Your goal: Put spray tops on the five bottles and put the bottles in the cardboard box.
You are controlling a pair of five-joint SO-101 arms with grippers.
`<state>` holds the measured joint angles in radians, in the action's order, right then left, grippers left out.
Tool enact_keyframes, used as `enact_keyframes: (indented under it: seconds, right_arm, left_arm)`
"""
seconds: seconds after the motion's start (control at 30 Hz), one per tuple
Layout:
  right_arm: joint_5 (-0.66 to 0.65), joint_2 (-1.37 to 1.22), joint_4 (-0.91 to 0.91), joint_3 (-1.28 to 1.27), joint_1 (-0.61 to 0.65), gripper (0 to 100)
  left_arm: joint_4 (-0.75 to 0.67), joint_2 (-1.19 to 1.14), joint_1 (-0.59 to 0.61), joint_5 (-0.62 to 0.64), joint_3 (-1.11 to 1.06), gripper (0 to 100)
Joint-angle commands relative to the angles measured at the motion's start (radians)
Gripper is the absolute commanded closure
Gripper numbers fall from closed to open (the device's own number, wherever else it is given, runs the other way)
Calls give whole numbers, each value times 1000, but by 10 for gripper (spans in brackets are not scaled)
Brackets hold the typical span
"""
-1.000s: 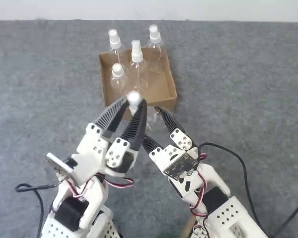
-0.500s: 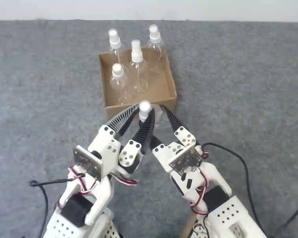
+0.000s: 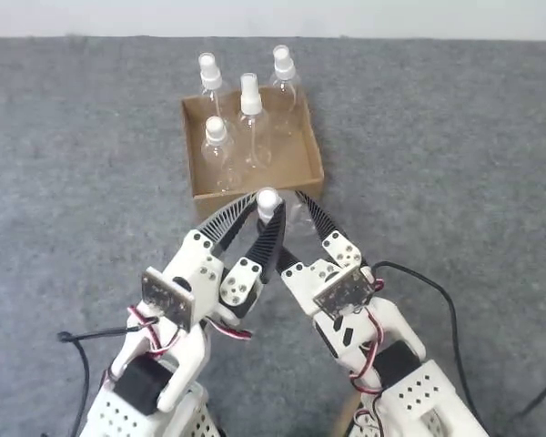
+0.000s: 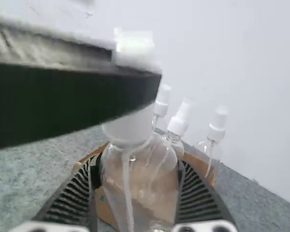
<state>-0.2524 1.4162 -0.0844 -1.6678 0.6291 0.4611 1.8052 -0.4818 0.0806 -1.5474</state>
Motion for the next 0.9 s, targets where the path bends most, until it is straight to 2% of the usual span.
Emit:
enact_keyframes:
  seconds: [0.0, 0.2, 0.4, 0.67, 0.87]
  right_arm:
    - [57, 18, -18, 15, -15, 992]
    - [127, 22, 157, 95, -15, 992]
    - [126, 22, 154, 94, -15, 992]
    - [124, 22, 154, 98, -19, 992]
    - [118, 22, 154, 100, -19, 992]
  left_arm:
    - [48, 15, 2, -5, -10, 875]
    - [91, 17, 2, -6, 2, 863]
    - [198, 17, 2, -5, 71, 793]
    - [295, 17, 8, -5, 177, 790]
    - [304, 17, 133, -3, 249, 793]
